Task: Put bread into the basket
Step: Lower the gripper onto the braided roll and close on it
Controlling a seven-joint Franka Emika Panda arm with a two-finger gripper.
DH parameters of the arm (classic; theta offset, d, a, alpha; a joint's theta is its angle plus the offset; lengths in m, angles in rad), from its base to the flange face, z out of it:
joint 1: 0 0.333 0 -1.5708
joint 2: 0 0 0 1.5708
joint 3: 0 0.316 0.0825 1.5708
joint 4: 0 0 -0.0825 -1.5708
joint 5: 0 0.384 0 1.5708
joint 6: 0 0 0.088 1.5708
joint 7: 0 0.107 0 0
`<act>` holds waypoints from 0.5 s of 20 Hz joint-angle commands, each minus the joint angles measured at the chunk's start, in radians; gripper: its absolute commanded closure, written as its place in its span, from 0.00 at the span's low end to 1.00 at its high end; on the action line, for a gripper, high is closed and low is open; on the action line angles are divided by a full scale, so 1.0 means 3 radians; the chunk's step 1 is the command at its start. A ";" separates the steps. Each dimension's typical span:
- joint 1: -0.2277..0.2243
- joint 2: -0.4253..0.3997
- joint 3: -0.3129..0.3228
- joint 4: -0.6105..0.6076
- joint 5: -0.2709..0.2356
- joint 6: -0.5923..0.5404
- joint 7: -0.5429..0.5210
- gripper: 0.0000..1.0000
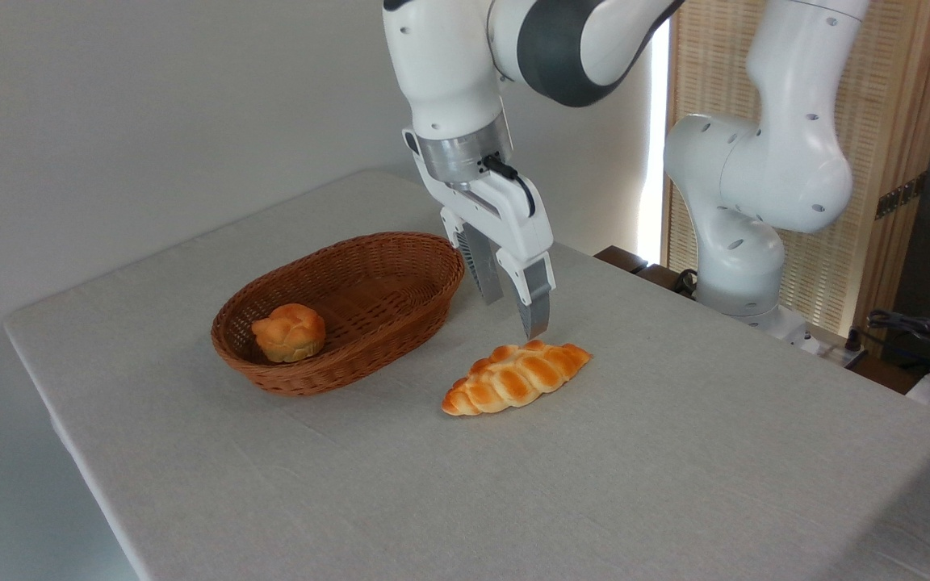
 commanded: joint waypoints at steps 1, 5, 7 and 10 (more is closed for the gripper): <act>-0.0027 -0.0070 0.0042 -0.0196 0.0054 0.0279 0.0171 0.00; -0.0017 -0.0055 0.0042 -0.0257 0.0171 0.0408 0.0207 0.00; -0.0017 -0.0039 0.0042 -0.0303 0.0279 0.0464 0.0202 0.00; -0.0017 -0.0039 0.0042 -0.0421 0.0290 0.0647 0.0202 0.00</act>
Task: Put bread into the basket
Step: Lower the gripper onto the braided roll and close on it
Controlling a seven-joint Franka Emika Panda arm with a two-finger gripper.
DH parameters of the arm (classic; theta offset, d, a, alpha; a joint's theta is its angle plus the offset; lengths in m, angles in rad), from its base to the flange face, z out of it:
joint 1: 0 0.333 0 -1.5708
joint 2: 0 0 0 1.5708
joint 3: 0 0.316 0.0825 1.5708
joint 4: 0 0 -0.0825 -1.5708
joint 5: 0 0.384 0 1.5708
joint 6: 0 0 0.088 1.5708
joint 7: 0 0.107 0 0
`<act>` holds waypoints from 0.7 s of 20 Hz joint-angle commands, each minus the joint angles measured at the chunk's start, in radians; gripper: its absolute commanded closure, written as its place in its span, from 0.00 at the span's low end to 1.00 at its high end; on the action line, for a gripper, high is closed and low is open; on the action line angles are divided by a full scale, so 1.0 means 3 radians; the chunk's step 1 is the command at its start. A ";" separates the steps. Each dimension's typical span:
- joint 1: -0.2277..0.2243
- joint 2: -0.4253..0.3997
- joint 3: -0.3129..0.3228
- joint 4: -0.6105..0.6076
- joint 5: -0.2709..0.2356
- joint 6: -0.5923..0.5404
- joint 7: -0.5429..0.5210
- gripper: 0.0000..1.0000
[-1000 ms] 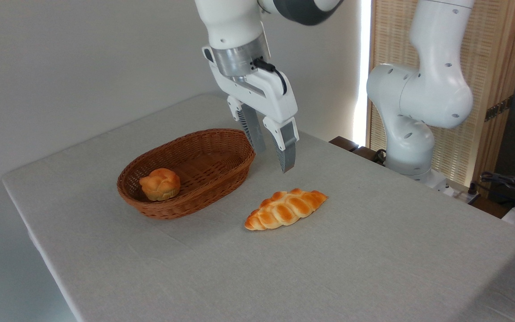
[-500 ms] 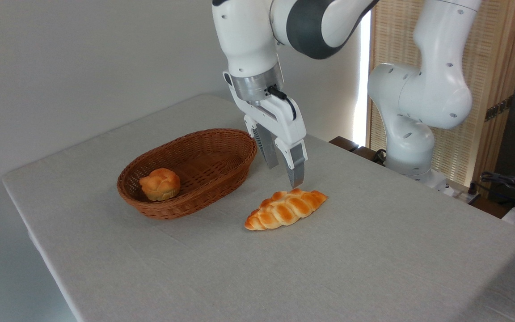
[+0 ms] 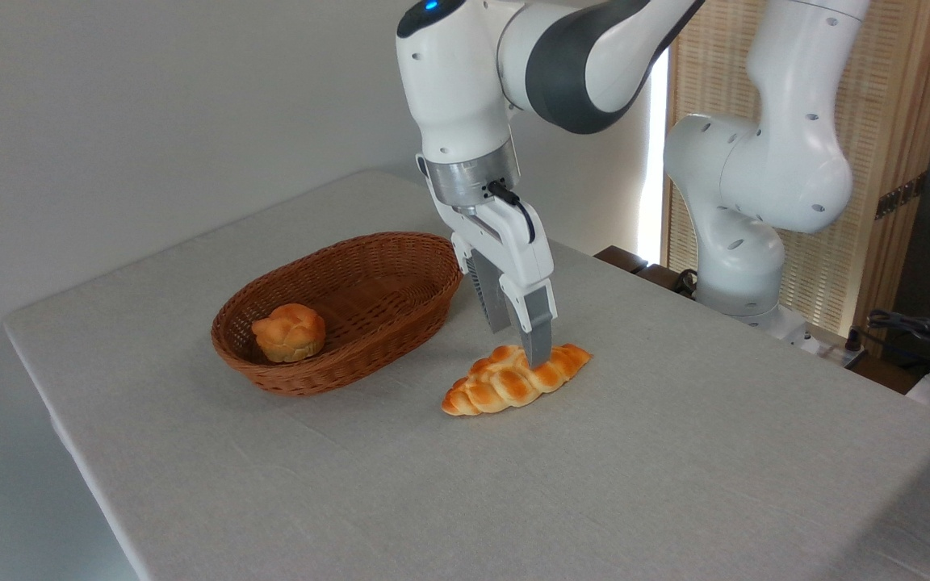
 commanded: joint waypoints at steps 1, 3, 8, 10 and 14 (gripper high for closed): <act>-0.0017 -0.0038 0.0034 -0.0173 0.0067 0.0244 0.0058 0.00; -0.0017 -0.0023 0.0034 -0.0189 0.0088 0.0310 0.0058 0.00; -0.0017 0.0003 0.0034 -0.0291 0.0098 0.0509 0.0058 0.00; -0.0017 0.0013 0.0034 -0.0317 0.0098 0.0566 0.0058 0.00; -0.0017 0.0023 0.0034 -0.0322 0.0093 0.0592 0.0053 0.13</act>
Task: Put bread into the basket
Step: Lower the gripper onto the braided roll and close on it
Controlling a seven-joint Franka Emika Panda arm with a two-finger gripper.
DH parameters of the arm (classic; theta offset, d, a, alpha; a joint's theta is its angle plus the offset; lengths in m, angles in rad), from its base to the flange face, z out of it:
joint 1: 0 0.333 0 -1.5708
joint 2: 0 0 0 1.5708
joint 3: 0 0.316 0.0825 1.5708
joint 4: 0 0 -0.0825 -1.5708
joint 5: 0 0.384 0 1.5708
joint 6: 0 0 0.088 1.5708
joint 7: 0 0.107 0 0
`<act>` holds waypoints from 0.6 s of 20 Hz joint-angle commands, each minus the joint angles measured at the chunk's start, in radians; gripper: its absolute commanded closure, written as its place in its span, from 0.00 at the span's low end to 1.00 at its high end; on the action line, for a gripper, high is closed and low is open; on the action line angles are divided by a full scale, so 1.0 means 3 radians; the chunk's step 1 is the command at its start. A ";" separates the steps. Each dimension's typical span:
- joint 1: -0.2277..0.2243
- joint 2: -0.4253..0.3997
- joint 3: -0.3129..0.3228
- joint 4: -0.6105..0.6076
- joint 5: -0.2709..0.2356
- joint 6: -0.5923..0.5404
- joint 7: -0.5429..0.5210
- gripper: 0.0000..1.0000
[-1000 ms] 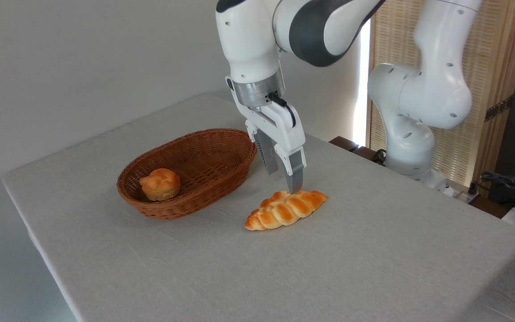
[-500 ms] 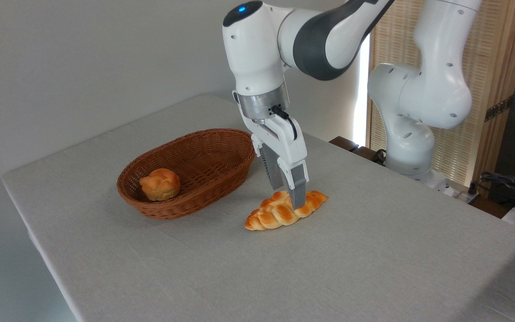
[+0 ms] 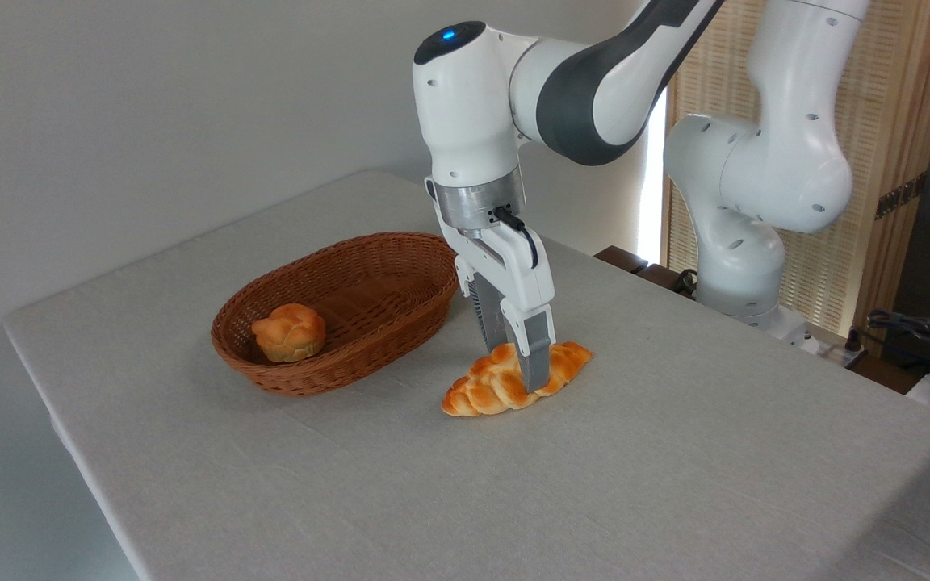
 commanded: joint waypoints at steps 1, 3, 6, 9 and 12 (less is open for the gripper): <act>-0.0017 0.0010 0.0034 -0.0045 0.0037 0.0113 0.0049 0.26; -0.0017 0.0015 0.0034 -0.0040 0.0037 0.0113 0.0049 0.43; -0.0017 0.0015 0.0034 -0.0040 0.0037 0.0113 0.0049 0.64; -0.0017 0.0035 0.0034 -0.0040 0.0037 0.0113 0.0049 0.69; -0.0017 0.0045 0.0034 -0.0040 0.0037 0.0113 0.0049 0.69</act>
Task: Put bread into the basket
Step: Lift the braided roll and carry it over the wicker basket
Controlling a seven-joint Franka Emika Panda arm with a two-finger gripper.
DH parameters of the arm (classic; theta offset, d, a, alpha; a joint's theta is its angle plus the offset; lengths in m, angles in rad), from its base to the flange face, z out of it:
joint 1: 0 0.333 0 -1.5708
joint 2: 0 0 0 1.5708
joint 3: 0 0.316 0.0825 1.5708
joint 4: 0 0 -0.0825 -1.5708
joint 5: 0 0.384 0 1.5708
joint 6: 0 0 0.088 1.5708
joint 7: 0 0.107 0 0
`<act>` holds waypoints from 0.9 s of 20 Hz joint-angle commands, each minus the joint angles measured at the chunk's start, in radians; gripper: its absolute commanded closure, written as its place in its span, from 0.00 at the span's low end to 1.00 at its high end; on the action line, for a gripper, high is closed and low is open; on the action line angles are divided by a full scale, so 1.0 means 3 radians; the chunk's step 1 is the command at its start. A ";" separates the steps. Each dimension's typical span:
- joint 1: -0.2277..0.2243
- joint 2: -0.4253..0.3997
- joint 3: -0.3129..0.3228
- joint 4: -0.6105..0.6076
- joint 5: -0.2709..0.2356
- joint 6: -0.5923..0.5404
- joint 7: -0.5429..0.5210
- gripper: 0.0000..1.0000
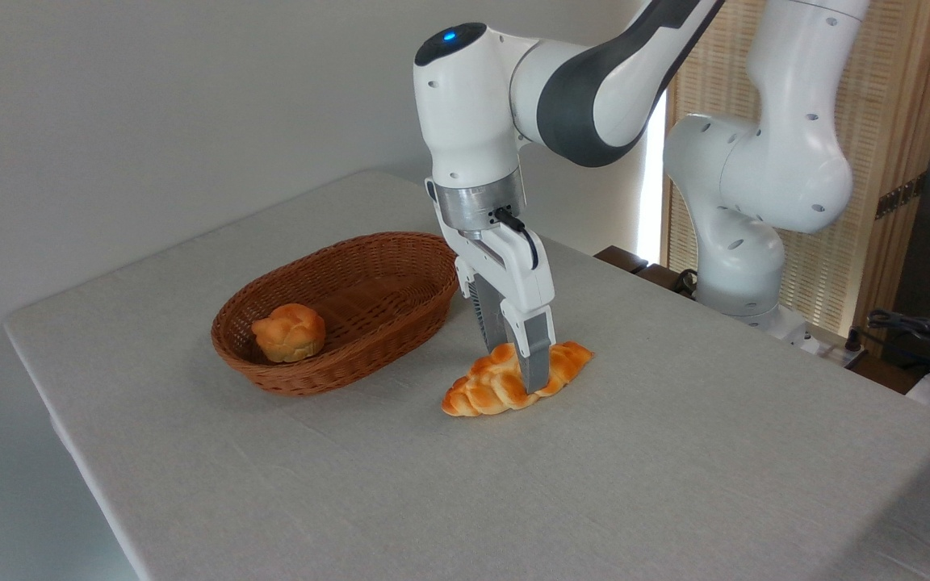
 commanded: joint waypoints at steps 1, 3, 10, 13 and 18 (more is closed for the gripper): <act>-0.0017 0.0046 0.0034 -0.0031 0.0037 0.0100 0.0049 0.69; -0.0017 0.0046 0.0034 -0.0031 0.0037 0.0106 0.0049 0.69; -0.0022 0.0173 0.0034 0.0228 0.0037 0.0060 0.0059 0.65; -0.0032 0.0255 0.0029 0.0505 0.0037 -0.0073 0.0039 0.63; -0.0027 0.0470 0.0029 0.1312 -0.0050 -0.0880 0.0013 0.63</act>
